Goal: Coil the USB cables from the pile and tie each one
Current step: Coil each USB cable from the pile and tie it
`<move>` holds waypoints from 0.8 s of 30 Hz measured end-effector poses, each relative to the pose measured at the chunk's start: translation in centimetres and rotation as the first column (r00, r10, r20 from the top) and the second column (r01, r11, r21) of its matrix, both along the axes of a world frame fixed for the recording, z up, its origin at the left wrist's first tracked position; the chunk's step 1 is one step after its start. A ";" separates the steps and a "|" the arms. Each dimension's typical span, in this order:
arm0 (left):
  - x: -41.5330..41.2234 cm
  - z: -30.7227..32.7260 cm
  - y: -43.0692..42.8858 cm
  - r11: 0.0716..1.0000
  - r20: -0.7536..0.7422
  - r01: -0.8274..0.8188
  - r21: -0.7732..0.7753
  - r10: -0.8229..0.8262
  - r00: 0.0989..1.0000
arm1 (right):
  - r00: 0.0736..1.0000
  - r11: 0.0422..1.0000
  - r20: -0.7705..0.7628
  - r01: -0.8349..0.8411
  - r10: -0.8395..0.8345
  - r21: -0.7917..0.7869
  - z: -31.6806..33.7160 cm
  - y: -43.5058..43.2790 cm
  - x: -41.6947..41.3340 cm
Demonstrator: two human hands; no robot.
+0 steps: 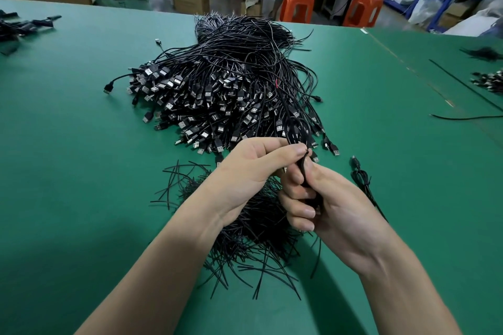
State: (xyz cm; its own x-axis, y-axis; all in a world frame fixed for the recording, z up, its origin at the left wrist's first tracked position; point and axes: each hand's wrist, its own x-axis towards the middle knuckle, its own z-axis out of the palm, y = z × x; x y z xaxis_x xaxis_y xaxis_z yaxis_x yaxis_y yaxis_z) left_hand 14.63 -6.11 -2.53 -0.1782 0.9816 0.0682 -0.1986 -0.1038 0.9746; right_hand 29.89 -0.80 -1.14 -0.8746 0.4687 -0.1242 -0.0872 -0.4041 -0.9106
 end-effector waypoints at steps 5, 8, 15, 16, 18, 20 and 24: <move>0.1 0.0 0.2 0.998 -0.029 -0.060 -0.011 0.060 0.998 | 1.000 0.995 -0.011 -0.001 0.000 -0.096 0.1 -0.3 -0.1; 0.1 0.1 0.1 0.997 -0.042 -0.077 -0.004 0.076 0.996 | 1.000 0.998 0.001 0.014 -0.014 -0.053 0.0 -0.3 -0.1; -0.8 0.3 -0.3 0.999 -0.181 -0.029 -0.031 0.023 0.983 | 0.989 0.988 0.084 0.109 -0.118 0.112 -0.6 -0.4 0.1; -1.0 0.3 -0.5 0.999 -0.192 -0.022 -0.040 0.014 0.981 | 0.988 0.987 0.081 0.122 -0.131 0.103 -0.7 -0.5 0.1; -1.4 0.3 -0.6 0.999 -0.214 -0.017 -0.049 0.006 0.977 | 0.985 0.985 0.078 0.145 -0.153 0.093 -0.7 -0.6 0.1; -1.5 0.3 -0.7 0.998 -0.209 -0.014 -0.061 0.001 0.978 | 0.980 0.976 0.079 0.168 -0.180 0.138 -0.5 -0.7 0.0; -1.7 0.5 -0.9 0.999 -0.218 -0.019 -0.050 0.008 0.976 | 0.904 0.789 0.133 0.273 -0.406 0.550 -0.5 -0.5 -0.3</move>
State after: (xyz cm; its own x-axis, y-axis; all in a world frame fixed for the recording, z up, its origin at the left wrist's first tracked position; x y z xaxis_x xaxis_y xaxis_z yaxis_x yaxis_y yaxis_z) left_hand 12.93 -6.98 -2.03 -0.1778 0.9825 0.0561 0.0197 -0.0534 0.9984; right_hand 29.63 -1.29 -1.64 -0.6218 0.7822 0.0390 0.1098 0.1363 -0.9846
